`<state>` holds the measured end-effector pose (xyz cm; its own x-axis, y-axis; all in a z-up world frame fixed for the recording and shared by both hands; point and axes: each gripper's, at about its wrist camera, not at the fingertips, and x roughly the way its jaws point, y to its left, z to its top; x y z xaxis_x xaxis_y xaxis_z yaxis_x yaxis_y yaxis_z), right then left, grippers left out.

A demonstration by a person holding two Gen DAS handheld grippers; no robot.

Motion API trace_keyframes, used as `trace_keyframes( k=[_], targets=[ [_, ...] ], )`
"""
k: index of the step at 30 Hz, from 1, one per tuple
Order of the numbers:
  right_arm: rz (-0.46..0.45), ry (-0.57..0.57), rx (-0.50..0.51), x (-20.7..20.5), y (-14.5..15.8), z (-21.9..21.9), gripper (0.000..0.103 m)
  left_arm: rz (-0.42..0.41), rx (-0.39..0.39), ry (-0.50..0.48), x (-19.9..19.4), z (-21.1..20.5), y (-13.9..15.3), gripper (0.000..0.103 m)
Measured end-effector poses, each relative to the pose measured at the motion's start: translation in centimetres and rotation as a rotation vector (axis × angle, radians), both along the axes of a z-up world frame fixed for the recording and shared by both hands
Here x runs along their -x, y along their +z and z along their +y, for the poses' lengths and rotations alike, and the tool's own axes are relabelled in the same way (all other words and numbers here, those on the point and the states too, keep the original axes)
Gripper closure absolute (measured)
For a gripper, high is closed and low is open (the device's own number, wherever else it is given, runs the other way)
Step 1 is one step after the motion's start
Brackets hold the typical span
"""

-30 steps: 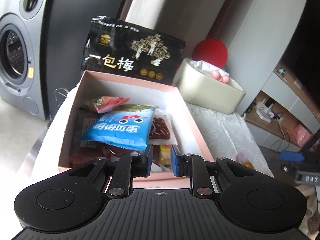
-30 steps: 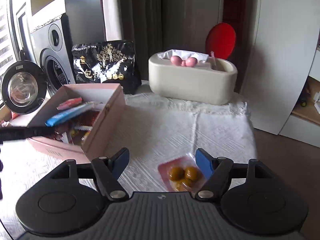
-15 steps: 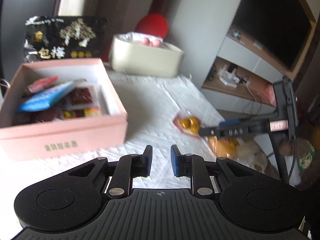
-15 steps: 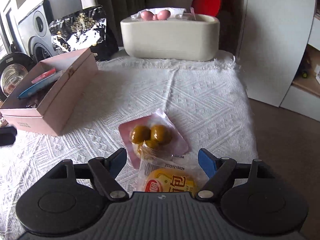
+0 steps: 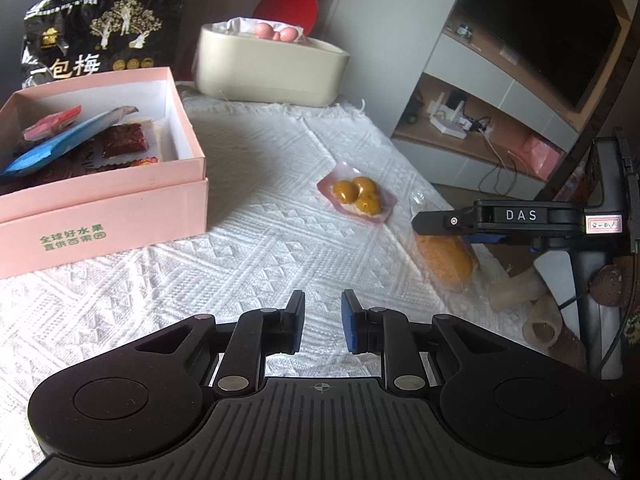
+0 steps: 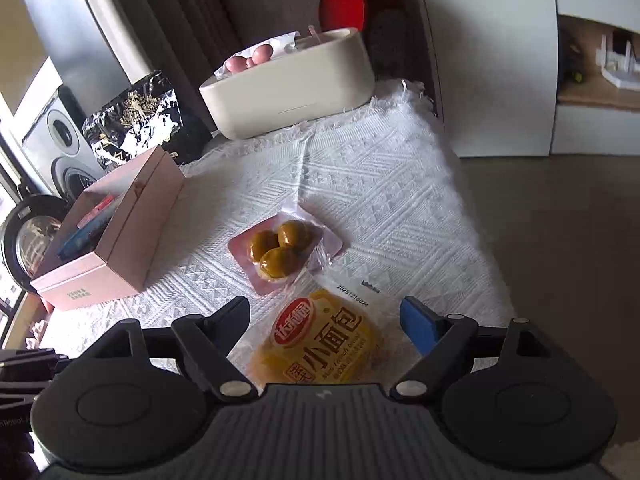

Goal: Organize snacks
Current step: 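Move the left tool to the yellow bread bun while right moves to the candy tray, then grasp the yellow-wrapped bread bun with the left gripper and lift it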

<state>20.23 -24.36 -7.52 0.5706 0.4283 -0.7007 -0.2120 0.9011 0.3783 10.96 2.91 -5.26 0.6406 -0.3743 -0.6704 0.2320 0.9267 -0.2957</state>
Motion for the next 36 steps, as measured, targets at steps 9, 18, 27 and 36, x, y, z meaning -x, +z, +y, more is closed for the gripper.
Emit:
trace_keyframes(
  k=[9,18,27,36],
  targets=[
    [-0.075,0.23,-0.12,0.6,2.2,4.7,0.016,-0.001,-0.017,0.068,0.9,2.1,0.3,0.08],
    [-0.126,0.133,0.194,-6.0,0.2,6.3,0.042,-0.001,-0.017,0.047,1.3,2.0,0.0,0.08],
    [-0.151,0.166,0.261,-2.3,-0.6,6.3,0.075,-0.015,-0.031,-0.021,2.0,0.3,-0.1,0.08],
    [-0.183,0.059,0.295,4.9,-1.1,2.7,0.069,-0.102,-0.118,-0.142,2.7,-4.2,1.3,0.08]
  ],
)
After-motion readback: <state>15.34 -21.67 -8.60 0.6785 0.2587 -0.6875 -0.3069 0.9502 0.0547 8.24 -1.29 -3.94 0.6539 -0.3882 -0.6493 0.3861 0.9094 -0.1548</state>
